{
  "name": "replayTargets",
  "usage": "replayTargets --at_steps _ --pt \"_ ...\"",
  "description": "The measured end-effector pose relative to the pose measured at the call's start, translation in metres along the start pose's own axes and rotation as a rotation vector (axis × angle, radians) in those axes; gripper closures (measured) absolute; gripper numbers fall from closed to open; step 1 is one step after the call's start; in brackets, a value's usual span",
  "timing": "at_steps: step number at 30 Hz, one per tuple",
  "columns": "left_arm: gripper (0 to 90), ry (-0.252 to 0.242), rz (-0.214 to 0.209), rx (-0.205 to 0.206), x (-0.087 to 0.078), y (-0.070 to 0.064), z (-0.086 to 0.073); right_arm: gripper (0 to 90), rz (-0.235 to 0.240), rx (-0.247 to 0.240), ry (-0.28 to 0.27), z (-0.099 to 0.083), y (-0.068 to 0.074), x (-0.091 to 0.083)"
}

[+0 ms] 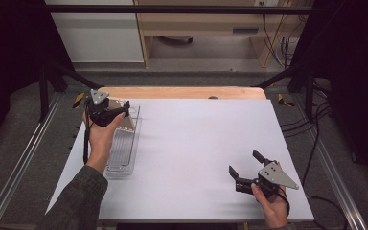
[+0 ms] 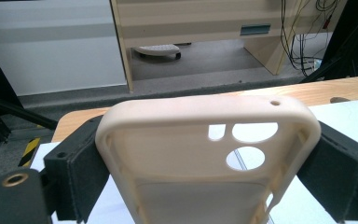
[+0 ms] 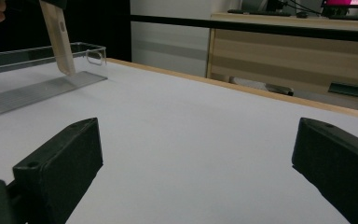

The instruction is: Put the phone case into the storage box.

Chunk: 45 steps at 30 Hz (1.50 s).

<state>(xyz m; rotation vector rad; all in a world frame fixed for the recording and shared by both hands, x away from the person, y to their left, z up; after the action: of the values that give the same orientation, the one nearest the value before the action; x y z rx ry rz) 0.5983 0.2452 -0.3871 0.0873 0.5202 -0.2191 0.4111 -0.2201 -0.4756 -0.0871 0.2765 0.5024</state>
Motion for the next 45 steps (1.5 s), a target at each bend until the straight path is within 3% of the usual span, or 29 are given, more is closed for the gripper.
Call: replayTargets --at_steps 37,45 --pt "10.4 0.015 0.010 -0.002 0.0001 -0.0012 0.0011 1.9 -0.001 0.003 0.001 -0.0004 -0.0004 -0.0005" --pt "10.3 0.018 0.016 -0.011 0.0067 -0.0007 -0.0001 1.9 0.002 0.006 0.003 -0.0006 0.0001 0.0000"
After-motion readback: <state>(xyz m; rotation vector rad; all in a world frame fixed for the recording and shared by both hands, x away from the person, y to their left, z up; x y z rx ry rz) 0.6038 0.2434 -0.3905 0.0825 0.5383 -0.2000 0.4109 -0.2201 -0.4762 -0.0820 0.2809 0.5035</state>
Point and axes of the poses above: each handheld gripper's, and its own axes: x roughly forward along the jaws, z roughly out of its top, y roughly to its left, the point moved 2 cm from there along x, roughly forward along the jaws, and after that the axes turned 8 degrees about y, right-handed, at the moved point
